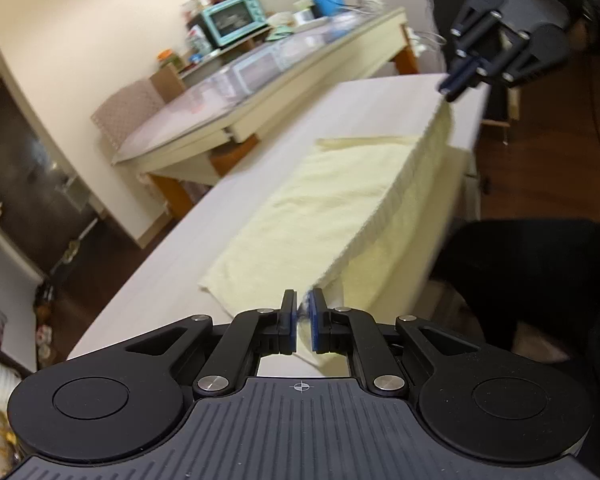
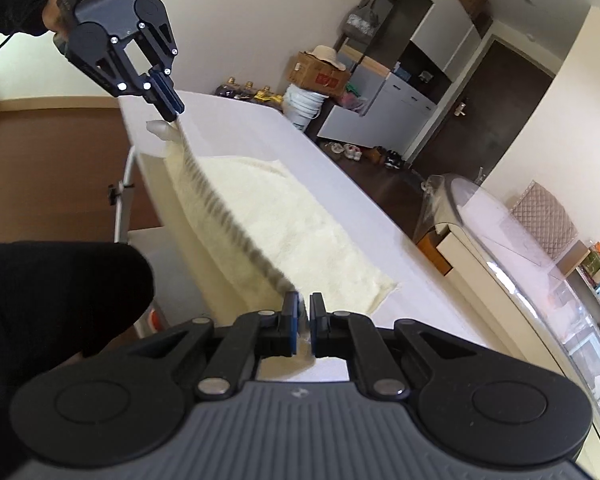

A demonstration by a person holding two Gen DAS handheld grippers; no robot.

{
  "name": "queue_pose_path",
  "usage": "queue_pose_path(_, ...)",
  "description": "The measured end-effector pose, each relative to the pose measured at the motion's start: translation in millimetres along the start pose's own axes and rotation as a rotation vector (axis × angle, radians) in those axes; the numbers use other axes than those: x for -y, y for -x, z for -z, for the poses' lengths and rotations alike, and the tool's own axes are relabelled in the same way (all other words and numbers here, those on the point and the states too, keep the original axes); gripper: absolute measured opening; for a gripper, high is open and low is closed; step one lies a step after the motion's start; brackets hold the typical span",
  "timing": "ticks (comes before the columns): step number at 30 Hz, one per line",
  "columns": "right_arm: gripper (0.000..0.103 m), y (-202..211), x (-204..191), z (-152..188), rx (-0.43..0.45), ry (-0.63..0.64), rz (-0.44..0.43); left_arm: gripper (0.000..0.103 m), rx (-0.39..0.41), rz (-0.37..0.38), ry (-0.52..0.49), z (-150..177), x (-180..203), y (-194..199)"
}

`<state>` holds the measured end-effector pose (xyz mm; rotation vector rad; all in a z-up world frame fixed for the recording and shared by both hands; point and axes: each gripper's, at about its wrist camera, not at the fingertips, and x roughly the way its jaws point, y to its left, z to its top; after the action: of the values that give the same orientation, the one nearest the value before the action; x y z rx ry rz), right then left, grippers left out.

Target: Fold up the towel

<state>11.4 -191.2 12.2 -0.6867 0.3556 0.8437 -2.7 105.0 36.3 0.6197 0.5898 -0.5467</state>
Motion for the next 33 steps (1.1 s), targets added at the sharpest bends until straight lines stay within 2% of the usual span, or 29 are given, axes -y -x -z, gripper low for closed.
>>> queue_pose_path(12,0.007,-71.2,79.3,-20.8,-0.028,-0.093,-0.044,0.007,-0.072,0.005,0.136,-25.6,-76.5,-70.5)
queue_pose_path(19,0.007,-120.3,108.6,-20.9,-0.087,-0.147,-0.068,0.007,-0.096,0.011,0.188,-29.8,-116.2,-107.0)
queue_pose_path(28,0.007,-155.4,127.3,-2.7,-0.135,-0.256,-0.098,0.007,-0.145,0.007,0.224,-15.0,-122.0,-142.9)
queue_pose_path(31,0.011,-161.6,129.5,0.4,-0.161,-0.281,-0.108,0.008,-0.160,-0.012,0.216,-11.1,-116.1,-143.6)
queue_pose_path(33,0.019,-162.1,128.4,3.1,-0.163,-0.283,-0.098,0.013,-0.163,-0.029,0.215,-9.2,-117.0,-145.2)
